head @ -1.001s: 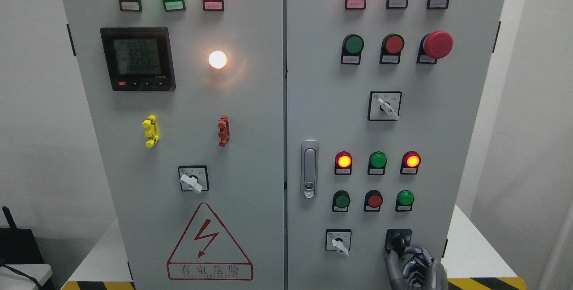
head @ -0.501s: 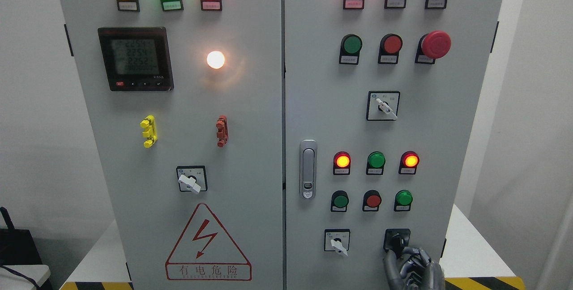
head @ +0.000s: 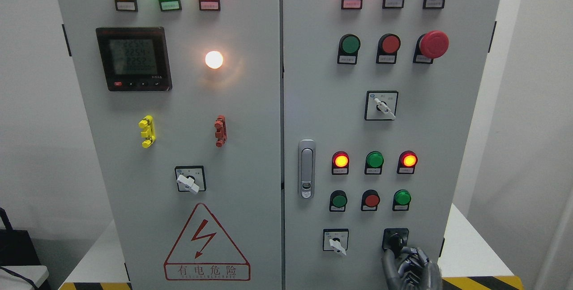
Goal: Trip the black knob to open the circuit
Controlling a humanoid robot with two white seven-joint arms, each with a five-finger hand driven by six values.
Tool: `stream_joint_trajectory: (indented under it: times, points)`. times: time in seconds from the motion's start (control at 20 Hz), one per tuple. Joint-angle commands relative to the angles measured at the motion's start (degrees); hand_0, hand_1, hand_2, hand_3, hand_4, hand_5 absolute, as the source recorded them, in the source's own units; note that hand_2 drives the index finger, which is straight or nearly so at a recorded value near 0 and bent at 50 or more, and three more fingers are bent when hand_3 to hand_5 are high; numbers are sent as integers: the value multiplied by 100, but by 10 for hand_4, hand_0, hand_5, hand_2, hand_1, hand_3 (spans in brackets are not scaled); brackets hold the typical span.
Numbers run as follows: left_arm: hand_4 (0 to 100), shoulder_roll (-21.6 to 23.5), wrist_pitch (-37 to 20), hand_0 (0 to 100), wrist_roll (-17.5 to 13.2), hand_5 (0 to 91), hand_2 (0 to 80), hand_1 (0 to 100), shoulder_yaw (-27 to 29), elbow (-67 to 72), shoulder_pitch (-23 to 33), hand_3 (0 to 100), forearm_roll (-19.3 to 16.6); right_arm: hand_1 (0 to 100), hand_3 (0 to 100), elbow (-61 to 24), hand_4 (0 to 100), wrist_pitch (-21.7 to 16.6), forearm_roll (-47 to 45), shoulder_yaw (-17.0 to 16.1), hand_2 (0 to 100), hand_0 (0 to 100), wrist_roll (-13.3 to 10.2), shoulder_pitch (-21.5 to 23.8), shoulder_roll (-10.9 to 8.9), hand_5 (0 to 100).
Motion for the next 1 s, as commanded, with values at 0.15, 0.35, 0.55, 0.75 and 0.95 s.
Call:
stream_joint_trajectory:
  times: [0.15, 0.35, 0.55, 0.75, 0.95]
  points:
    - [0, 0, 2, 120, 4, 0, 0, 389, 0, 0, -44, 0, -193, 748, 964, -6, 926, -2, -67, 29, 629, 575, 9, -47, 0, 947]
    - [0, 0, 2, 120, 4, 0, 0, 389, 0, 0, -44, 0, -193, 747, 965, -6, 928, -2, -286, 55, 631, 576, 9, -47, 0, 947]
    - [0, 0, 2, 120, 4, 0, 0, 389, 0, 0, -44, 0, -185, 745, 966, -6, 929, -11, -330, 64, 632, 577, 9, -55, 0, 947]
    - [0, -8, 2, 120, 4, 0, 0, 389, 0, 0, -44, 0, -185, 744, 970, -6, 930, -11, -339, 73, 633, 579, 9, -55, 0, 947]
    - [0, 0, 2, 120, 4, 0, 0, 389, 0, 0, -44, 0, -185, 742, 971, -6, 931, -11, -462, 125, 636, 581, 9, -73, 0, 947]
